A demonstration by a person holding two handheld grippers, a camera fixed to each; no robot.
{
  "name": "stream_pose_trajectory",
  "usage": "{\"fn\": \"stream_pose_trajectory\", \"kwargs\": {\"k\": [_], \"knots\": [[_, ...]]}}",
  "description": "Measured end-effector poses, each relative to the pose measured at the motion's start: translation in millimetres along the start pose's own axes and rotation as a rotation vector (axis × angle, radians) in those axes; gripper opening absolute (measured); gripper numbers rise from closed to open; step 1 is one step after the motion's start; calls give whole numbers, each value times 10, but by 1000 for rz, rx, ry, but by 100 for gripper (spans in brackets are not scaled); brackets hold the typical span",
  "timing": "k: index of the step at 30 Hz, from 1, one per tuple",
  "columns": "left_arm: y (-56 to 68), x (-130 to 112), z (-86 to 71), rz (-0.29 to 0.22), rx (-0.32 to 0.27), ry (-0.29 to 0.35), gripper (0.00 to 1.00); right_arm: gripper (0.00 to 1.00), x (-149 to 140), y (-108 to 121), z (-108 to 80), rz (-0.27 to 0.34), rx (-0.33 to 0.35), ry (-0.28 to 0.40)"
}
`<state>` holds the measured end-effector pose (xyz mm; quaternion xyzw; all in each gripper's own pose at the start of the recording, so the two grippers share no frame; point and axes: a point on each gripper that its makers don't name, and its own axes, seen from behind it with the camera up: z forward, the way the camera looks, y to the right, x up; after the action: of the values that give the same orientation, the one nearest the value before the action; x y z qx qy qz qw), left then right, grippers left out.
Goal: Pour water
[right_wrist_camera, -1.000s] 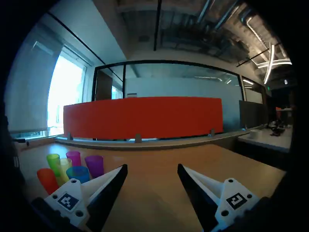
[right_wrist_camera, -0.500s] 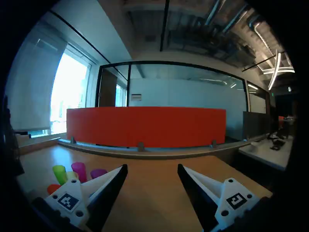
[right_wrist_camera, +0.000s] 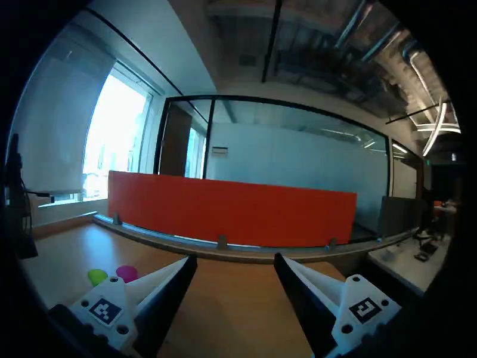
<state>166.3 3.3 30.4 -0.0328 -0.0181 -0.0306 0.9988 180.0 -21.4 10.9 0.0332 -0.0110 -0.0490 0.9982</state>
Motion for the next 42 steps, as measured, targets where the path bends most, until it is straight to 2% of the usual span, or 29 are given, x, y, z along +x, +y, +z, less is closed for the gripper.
{"fn": "stream_pose_trajectory", "kwargs": {"k": [6, 14, 19, 23, 29, 35, 42], "knots": [[112, 145, 71, -9, -31, -21, 99, 100, 23, -32, 23, 10, 18, -18], [244, 191, 125, 31, -106, -28, 99, 100, 2, -101, 47, 14, 65, -21], [339, 237, 139, 64, -173, -26, 99, 100, 27, -242, 56, 25, 149, -24], [441, 257, 117, 87, -252, -30, 99, 100, 80, -384, 41, 31, 229, -19], [640, 249, 72, 100, -376, -43, 99, 100, 174, -682, -41, 3, 369, -1], [753, 244, 41, 103, -468, -50, 99, 100, 187, -936, -116, 5, 493, -7], [783, 239, 44, 76, -529, -56, 99, 100, 184, -992, -105, 23, 535, -16]]}}
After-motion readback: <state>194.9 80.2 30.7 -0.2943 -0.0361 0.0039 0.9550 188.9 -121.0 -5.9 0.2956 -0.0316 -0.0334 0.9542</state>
